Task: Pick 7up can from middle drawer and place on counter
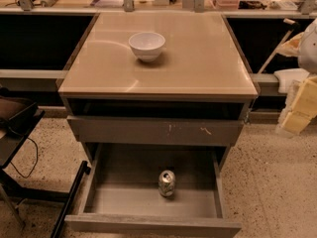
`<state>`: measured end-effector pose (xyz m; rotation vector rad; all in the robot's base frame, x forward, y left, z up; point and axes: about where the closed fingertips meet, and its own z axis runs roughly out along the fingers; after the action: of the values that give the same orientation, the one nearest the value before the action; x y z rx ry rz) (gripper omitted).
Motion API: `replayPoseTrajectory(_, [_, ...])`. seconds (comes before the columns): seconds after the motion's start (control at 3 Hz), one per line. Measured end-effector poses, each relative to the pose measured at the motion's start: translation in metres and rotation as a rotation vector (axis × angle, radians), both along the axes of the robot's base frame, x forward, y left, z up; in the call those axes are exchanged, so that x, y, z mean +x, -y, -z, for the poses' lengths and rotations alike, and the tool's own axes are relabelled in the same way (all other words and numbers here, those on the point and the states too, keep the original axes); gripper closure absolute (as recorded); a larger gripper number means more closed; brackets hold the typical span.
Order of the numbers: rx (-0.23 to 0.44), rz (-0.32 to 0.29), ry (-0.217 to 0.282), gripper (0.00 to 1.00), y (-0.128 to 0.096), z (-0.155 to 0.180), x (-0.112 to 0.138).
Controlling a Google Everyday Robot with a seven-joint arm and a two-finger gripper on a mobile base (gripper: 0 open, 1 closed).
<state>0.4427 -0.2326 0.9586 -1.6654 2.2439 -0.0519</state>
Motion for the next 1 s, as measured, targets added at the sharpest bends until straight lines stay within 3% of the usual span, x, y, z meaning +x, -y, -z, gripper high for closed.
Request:
replayPoseTrajectory(0.33, [0.116, 0.043, -0.029, 0.00, 0.033, 0.050, 0.011])
replayPoseTrajectory(1.0, [0.431, 0.134, -0.080, 0.00, 0.096, 0.179, 0.030])
